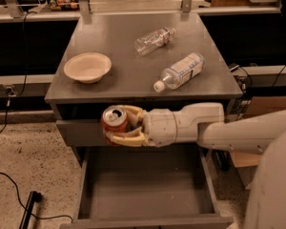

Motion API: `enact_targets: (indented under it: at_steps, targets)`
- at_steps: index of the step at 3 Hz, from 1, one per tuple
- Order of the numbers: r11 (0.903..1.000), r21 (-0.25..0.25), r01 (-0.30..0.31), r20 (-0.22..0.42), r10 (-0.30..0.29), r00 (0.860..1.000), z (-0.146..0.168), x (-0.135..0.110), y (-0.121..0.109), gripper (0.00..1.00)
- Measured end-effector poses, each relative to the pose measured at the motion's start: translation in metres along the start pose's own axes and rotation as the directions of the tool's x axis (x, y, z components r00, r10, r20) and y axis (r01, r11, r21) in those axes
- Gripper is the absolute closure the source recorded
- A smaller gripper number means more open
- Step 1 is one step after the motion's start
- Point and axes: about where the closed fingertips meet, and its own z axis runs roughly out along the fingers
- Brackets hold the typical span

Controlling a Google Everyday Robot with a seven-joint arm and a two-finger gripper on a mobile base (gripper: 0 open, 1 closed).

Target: Pick coke can from middle drawer and place on counter

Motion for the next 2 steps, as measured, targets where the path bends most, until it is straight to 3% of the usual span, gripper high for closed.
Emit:
enact_targets:
  at_steps: [1,2]
  targets:
    - [0.9994,-0.03,0.015,0.048,-0.013,0.999,0.0031,-0.0157,0.004,1.0]
    - [0.9994,-0.031,0.015,0.052,-0.013,0.999,0.0038,-0.0167,0.0038,1.0]
